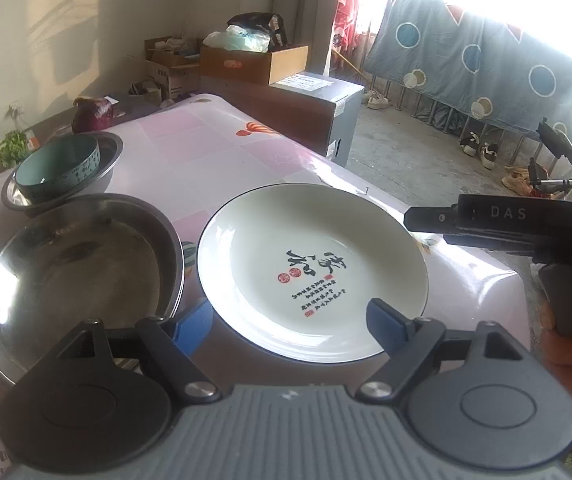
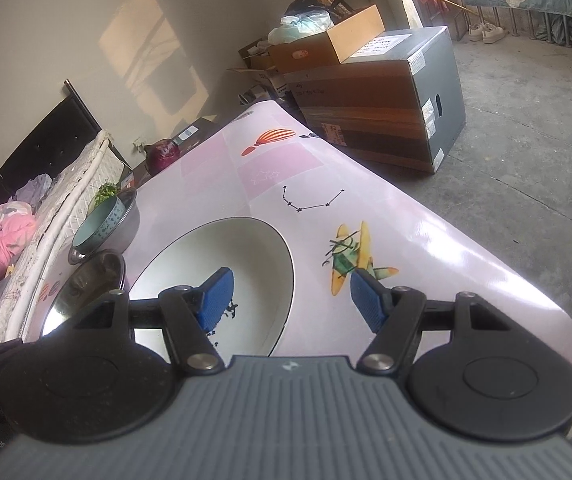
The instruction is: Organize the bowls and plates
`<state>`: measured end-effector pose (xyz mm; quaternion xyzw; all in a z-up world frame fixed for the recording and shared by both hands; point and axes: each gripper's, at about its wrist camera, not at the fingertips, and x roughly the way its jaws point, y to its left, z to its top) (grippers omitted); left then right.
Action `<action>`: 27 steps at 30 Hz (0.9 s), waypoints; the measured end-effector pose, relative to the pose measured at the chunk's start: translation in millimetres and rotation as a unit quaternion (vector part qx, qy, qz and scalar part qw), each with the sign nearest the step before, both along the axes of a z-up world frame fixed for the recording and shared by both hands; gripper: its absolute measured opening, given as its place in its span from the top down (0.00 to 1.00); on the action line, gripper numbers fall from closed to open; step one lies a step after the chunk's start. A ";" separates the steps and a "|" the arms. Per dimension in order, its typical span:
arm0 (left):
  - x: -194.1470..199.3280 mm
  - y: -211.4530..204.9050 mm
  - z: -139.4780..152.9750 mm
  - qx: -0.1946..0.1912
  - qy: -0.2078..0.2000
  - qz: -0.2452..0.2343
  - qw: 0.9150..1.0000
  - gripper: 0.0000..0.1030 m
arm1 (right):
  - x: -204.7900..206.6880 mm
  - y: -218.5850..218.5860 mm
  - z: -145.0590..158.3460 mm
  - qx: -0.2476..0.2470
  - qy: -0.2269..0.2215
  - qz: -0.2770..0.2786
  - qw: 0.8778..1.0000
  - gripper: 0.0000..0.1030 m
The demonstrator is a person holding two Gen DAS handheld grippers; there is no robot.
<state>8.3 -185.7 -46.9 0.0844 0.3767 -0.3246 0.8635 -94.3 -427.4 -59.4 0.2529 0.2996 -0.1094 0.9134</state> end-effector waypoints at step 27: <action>38.7 1.0 -29.0 -0.008 0.062 0.046 0.997 0.56 | 67.7 -6.5 -31.8 0.022 0.035 0.068 0.997 0.78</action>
